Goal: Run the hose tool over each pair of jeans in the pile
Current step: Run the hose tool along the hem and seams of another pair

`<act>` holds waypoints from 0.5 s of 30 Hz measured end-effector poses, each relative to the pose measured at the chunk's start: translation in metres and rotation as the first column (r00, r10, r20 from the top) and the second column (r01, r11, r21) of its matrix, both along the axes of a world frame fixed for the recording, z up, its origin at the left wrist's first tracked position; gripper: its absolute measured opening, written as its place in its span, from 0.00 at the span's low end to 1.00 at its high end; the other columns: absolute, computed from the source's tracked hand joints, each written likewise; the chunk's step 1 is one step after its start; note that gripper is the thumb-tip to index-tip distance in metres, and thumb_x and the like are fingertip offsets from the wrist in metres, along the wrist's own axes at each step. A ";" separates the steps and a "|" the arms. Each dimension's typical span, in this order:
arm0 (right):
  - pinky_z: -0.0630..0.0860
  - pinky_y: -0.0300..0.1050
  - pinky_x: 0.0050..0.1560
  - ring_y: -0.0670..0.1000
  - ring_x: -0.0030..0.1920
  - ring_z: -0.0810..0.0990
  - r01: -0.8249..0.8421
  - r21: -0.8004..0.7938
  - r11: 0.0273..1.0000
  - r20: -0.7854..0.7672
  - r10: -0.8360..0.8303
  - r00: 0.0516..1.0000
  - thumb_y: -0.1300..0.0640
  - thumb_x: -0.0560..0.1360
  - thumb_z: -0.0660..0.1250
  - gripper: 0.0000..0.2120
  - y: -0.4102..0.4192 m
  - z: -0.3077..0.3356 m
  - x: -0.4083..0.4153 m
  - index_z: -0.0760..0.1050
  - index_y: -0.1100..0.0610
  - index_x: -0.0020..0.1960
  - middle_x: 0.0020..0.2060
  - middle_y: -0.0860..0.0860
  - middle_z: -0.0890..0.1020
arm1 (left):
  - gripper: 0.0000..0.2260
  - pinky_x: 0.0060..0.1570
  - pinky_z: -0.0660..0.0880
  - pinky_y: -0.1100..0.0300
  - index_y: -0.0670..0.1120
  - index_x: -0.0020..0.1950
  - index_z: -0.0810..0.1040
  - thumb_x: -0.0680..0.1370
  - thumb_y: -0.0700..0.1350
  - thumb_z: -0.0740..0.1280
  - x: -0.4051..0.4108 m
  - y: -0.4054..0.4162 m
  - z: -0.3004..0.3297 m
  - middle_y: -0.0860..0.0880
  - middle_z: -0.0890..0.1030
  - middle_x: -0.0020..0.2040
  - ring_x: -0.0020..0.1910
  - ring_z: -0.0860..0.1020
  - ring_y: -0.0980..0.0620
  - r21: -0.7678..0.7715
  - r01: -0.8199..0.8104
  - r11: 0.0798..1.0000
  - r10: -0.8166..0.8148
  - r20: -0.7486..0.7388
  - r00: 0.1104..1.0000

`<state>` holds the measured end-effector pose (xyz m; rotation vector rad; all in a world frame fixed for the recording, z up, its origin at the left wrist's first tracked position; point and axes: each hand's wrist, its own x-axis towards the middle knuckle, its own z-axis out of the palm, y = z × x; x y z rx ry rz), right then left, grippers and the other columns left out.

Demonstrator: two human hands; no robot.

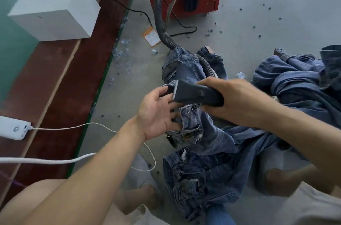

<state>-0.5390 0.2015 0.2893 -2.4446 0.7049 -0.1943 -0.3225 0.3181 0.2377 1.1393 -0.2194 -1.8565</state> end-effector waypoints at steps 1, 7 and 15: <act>0.70 0.33 0.39 0.41 0.37 0.76 0.027 -0.004 1.000 -0.016 -0.027 0.999 0.43 0.74 0.73 0.20 -0.006 0.004 -0.003 0.74 0.37 0.65 0.38 0.35 0.78 | 0.29 0.49 0.74 0.46 0.42 0.71 0.76 0.82 0.61 0.54 0.000 0.000 0.001 0.41 0.75 0.64 0.46 0.76 0.44 0.002 -0.008 1.000 0.008 -0.006 1.000; 0.66 0.29 0.35 0.35 0.36 0.75 -0.100 -0.023 0.995 -0.296 0.089 0.951 0.40 0.72 0.71 0.17 -0.016 0.012 -0.020 0.74 0.35 0.60 0.37 0.35 0.79 | 0.31 0.55 0.72 0.41 0.40 0.75 0.72 0.82 0.61 0.54 -0.004 0.000 0.001 0.40 0.77 0.65 0.49 0.78 0.42 0.027 -0.041 0.999 0.041 -0.017 0.999; 0.72 0.40 0.37 0.42 0.38 0.79 0.025 -0.008 1.000 -0.188 -0.026 0.982 0.41 0.74 0.72 0.15 -0.004 0.007 -0.003 0.74 0.39 0.59 0.38 0.38 0.81 | 0.31 0.48 0.78 0.47 0.42 0.73 0.75 0.83 0.63 0.54 -0.011 0.000 0.000 0.43 0.80 0.58 0.49 0.78 0.44 0.051 -0.019 0.999 0.018 0.024 1.000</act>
